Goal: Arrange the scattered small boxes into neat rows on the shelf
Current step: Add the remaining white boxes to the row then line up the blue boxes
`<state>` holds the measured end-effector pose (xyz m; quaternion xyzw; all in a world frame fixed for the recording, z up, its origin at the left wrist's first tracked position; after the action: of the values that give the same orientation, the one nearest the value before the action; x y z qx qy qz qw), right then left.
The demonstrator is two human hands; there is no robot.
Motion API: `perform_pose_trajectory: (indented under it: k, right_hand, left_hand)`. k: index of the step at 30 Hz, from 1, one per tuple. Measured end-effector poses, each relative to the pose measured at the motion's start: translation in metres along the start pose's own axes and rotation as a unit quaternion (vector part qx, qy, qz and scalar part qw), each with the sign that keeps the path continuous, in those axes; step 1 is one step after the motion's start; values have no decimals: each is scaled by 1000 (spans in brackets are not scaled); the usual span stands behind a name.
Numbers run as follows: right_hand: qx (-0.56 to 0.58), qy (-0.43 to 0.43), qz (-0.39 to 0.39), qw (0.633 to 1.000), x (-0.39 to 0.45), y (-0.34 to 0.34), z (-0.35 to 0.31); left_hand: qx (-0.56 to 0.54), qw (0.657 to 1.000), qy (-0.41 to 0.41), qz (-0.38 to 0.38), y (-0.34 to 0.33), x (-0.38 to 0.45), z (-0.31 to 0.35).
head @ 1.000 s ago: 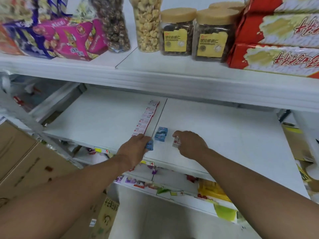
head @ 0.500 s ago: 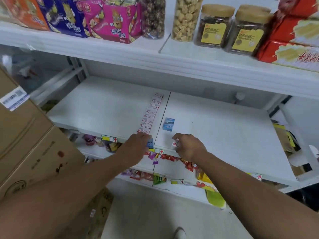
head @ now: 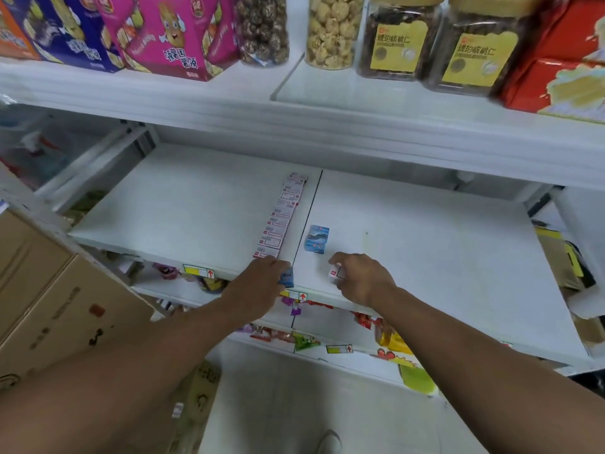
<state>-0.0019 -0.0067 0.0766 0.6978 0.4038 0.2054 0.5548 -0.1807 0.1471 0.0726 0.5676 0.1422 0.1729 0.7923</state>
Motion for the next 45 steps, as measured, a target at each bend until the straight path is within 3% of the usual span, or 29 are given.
perform_pose_trajectory:
  k: [18, 35, 45]
  right_hand:
    - [17, -8, -16, 1000, 28, -22, 26]
    - [30, -90, 15, 995, 11, -59, -2]
    - [24, -85, 23, 996, 22, -72, 0]
  left_hand:
    - [-22, 999, 34, -19, -26, 63, 8]
    - [6, 997, -71, -22, -50, 122, -20]
    - [-18, 997, -74, 29, -77, 127, -22]
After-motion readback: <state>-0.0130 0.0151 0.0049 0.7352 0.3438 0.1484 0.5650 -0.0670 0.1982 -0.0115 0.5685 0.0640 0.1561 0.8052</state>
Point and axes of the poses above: each hand's wrist, its own x-axis towards the middle knuckle, its own y-axis out of the back of the hand, z = x × y, the point moved 4 cm from there along x, towards the middle knuckle, and after that the axes turned 5 degrees about z, right-handed, at the moved point
